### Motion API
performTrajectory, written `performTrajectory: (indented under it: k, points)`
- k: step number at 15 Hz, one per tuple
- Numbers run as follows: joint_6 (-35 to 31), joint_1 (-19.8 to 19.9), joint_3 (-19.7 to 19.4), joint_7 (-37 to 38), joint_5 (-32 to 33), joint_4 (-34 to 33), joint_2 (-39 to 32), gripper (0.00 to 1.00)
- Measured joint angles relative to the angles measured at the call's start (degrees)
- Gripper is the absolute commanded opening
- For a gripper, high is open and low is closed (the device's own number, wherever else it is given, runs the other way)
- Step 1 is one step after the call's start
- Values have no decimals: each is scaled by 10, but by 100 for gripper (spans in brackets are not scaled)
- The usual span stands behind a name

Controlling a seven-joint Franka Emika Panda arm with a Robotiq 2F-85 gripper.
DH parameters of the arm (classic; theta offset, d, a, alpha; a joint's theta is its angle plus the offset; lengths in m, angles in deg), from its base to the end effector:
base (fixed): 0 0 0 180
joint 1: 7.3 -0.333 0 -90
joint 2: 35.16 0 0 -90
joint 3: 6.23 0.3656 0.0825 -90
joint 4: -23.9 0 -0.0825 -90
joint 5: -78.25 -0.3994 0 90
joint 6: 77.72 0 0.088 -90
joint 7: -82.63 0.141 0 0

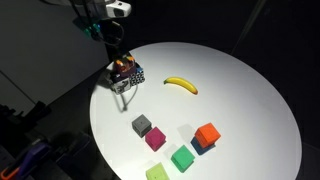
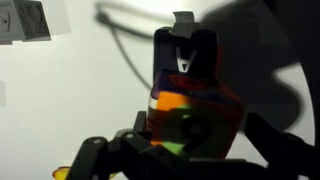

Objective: Put the plush block on the table

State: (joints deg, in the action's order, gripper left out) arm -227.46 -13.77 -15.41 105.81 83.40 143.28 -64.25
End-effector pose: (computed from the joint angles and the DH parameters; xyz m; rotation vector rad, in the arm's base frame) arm 0.6204 -0.0285 0.1799 2.9765 -0.5321 0.0718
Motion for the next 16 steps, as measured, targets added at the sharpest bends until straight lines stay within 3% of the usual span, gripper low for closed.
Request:
performTrajectory:
  k: [14,15,16]
  points:
    - [15,-4,-7,5,0,-13,-16,100]
    - [16,-4,-8,6,0,-15,-18,75]
    - [18,-4,-9,9,0,-17,-21,74]
